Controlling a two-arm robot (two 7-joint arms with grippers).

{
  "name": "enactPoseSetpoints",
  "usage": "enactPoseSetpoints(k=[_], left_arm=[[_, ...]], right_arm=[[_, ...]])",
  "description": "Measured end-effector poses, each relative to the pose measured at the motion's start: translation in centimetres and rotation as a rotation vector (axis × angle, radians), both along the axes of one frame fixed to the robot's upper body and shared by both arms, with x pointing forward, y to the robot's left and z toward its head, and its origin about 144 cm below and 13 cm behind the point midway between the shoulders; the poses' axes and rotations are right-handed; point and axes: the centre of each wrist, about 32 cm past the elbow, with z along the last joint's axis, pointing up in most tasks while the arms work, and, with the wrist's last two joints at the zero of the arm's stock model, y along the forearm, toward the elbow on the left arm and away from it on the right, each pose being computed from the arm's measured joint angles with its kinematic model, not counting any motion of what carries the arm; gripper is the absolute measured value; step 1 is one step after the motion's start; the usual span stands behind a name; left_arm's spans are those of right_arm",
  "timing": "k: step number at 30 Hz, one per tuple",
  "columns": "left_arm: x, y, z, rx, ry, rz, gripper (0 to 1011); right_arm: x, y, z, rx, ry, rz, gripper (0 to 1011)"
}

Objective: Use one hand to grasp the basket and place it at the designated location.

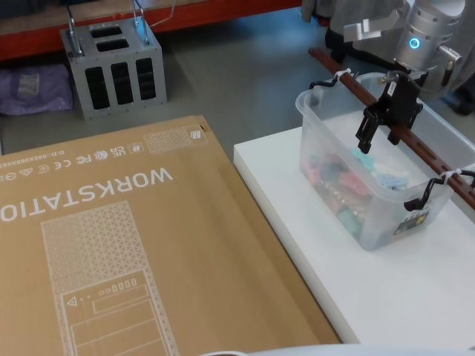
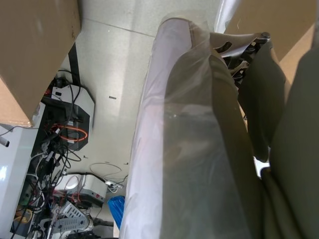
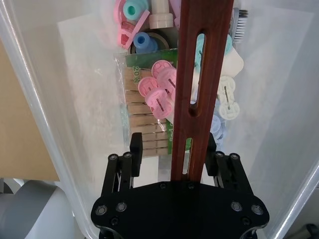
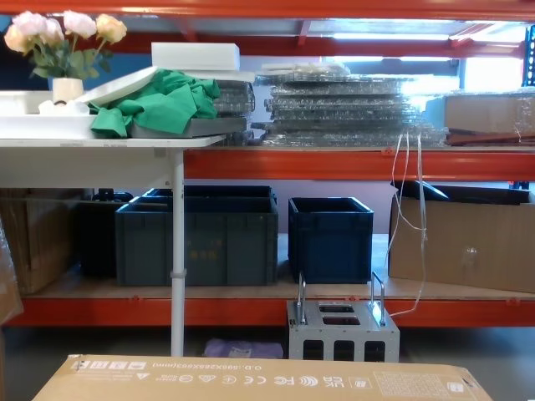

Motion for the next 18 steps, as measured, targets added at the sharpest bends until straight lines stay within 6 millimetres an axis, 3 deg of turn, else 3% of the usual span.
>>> enactPoseSetpoints(k=[18], left_arm=[[0.0, 0.0, 0.0, 0.0, 0.0, 0.0, 0]], right_arm=[[-0.14, 0.09, -0.05, -0.003, -0.004, 0.006, 178]])
